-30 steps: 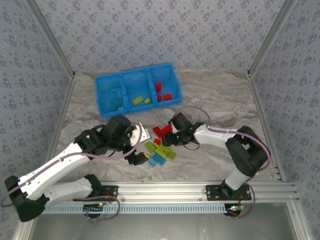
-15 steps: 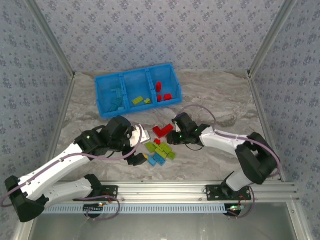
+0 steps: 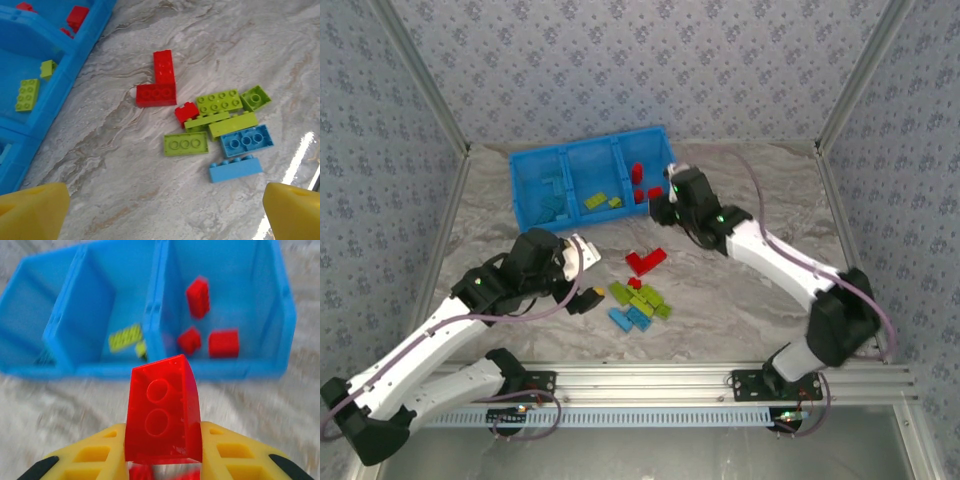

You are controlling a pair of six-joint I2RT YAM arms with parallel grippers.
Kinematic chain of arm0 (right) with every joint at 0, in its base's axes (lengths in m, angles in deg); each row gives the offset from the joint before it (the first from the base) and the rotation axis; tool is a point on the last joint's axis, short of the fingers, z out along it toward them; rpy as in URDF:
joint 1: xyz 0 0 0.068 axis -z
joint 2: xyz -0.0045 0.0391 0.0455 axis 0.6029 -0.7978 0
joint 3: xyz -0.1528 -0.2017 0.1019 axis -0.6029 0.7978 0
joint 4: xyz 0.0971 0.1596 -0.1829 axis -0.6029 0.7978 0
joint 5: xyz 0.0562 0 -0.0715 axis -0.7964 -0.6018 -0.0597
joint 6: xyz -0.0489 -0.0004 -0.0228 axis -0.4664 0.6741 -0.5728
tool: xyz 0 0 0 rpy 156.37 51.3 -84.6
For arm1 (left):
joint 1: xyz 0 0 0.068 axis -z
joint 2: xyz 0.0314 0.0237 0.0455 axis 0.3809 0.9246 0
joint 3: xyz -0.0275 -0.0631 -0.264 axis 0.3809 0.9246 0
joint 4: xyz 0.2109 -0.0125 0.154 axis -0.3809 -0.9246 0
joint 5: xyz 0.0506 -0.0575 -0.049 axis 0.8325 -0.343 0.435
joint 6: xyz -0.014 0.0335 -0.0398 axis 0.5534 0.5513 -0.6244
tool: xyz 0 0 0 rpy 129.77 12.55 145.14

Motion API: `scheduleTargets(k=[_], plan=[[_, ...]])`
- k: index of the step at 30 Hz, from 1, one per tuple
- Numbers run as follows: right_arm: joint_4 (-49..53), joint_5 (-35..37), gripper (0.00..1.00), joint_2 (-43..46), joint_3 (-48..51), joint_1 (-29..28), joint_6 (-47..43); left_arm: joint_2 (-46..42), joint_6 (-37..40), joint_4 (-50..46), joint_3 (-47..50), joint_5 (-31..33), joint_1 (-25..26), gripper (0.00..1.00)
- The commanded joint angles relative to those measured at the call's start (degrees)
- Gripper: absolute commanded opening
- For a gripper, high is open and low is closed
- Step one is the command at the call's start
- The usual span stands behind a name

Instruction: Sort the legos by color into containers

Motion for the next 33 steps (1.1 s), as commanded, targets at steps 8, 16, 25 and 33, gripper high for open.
scheduleTargets(k=[8,16,25,33], plan=[[9.4,0.5,0.37,-32.5,-32.9,5.3,-5.4,1.4,0.3,0.5,0.0,3.0,-2.2,0.99],[18.9,-0.3,0.56,-39.2,-45.4,6.1,-6.2,0.9,0.2,0.9,0.3,2.2,-3.7,0.99],[15.0,-4.9,0.6,-18.3,-23.8,6.6,-7.9,2.2,0.0,1.1,0.6,1.7,-3.9,0.99],[11.5,-11.3,0.7,10.3,3.9,6.4,-5.6,4.9,-6.9,0.4,-1.5,4.4,-4.1,0.99]])
